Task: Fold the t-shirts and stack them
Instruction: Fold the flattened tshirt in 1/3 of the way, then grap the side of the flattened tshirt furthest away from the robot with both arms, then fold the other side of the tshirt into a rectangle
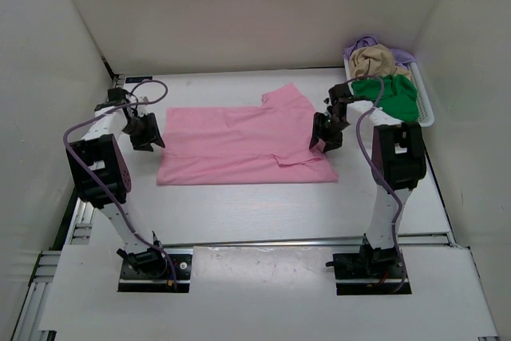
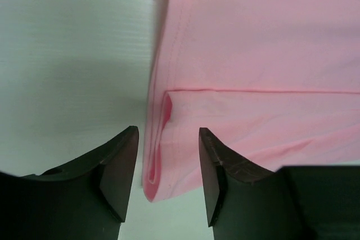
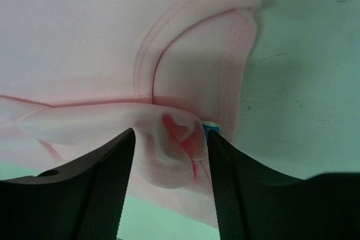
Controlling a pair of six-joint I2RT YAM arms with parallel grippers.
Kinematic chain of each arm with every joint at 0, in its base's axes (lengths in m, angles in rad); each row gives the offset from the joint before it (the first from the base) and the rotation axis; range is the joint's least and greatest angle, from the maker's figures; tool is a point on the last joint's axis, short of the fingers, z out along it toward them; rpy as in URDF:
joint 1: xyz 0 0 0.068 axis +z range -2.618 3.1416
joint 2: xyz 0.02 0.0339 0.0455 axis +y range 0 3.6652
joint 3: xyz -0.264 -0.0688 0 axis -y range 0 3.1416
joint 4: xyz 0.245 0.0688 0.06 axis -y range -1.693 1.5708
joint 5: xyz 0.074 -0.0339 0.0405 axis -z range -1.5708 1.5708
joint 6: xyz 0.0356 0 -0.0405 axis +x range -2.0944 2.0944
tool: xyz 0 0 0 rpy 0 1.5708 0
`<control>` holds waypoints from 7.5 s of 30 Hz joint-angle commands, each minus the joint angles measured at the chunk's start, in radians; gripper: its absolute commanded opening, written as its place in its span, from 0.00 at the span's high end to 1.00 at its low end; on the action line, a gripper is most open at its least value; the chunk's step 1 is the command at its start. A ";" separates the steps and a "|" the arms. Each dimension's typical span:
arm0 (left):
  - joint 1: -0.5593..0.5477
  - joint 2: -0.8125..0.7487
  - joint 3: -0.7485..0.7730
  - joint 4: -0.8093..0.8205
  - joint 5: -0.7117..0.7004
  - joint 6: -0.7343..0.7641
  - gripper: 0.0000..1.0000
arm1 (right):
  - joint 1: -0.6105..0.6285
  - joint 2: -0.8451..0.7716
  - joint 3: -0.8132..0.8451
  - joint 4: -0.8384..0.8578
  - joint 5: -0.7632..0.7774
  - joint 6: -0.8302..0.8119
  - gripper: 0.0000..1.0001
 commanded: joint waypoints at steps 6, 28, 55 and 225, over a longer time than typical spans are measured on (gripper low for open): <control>0.027 -0.146 -0.020 -0.034 -0.039 0.004 0.39 | -0.005 -0.217 -0.077 -0.071 0.086 0.023 0.27; -0.007 -0.009 -0.205 -0.020 -0.074 0.004 0.65 | -0.089 -0.280 -0.475 0.188 -0.095 0.126 0.38; 0.021 -0.408 -0.562 -0.285 -0.304 0.004 0.71 | -0.031 -0.862 -0.908 -0.226 0.067 0.384 0.72; -0.183 -0.322 -0.426 0.004 -0.392 0.004 0.44 | 0.391 -0.379 -0.340 0.196 -0.090 0.017 0.99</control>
